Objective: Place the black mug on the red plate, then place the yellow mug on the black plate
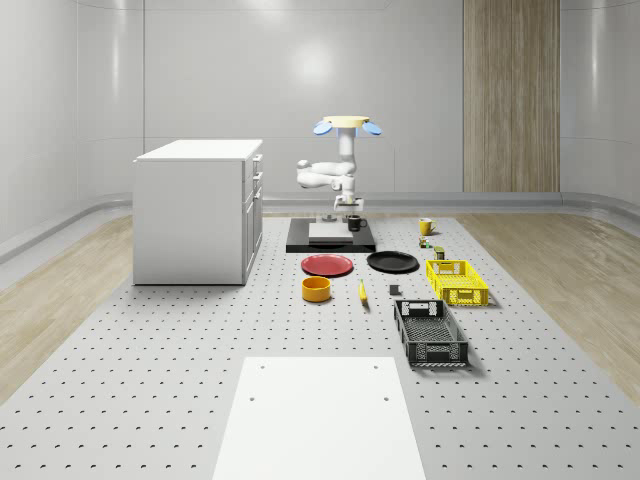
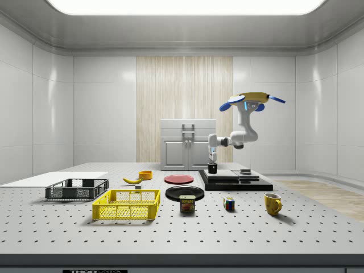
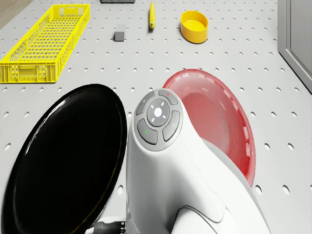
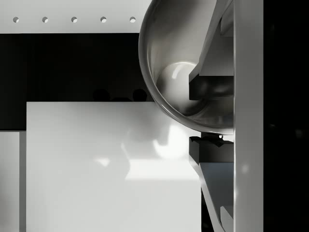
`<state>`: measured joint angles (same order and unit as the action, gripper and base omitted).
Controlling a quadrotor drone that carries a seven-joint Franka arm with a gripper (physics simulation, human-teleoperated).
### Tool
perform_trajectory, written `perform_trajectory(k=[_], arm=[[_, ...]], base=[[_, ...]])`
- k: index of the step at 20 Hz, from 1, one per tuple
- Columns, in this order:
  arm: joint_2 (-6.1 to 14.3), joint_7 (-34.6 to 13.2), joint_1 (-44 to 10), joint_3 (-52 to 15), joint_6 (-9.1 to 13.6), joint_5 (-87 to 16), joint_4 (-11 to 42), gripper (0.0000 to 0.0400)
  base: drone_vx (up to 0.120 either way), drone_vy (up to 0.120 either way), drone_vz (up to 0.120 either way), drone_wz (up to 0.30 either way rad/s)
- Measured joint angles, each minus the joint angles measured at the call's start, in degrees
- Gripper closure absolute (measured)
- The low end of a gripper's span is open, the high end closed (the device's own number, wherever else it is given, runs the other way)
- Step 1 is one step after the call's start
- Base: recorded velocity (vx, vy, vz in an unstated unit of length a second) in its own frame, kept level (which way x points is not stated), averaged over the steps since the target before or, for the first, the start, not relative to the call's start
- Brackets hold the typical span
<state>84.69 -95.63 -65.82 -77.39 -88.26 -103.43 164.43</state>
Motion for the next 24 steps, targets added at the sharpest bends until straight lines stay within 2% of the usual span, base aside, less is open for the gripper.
perform_trajectory(k=[24], arm=[[1.9,-0.4,-0.4,-0.3,-1.8,0.8,-0.1,0.029]], base=[[0.12,-0.115,0.0,0.0]])
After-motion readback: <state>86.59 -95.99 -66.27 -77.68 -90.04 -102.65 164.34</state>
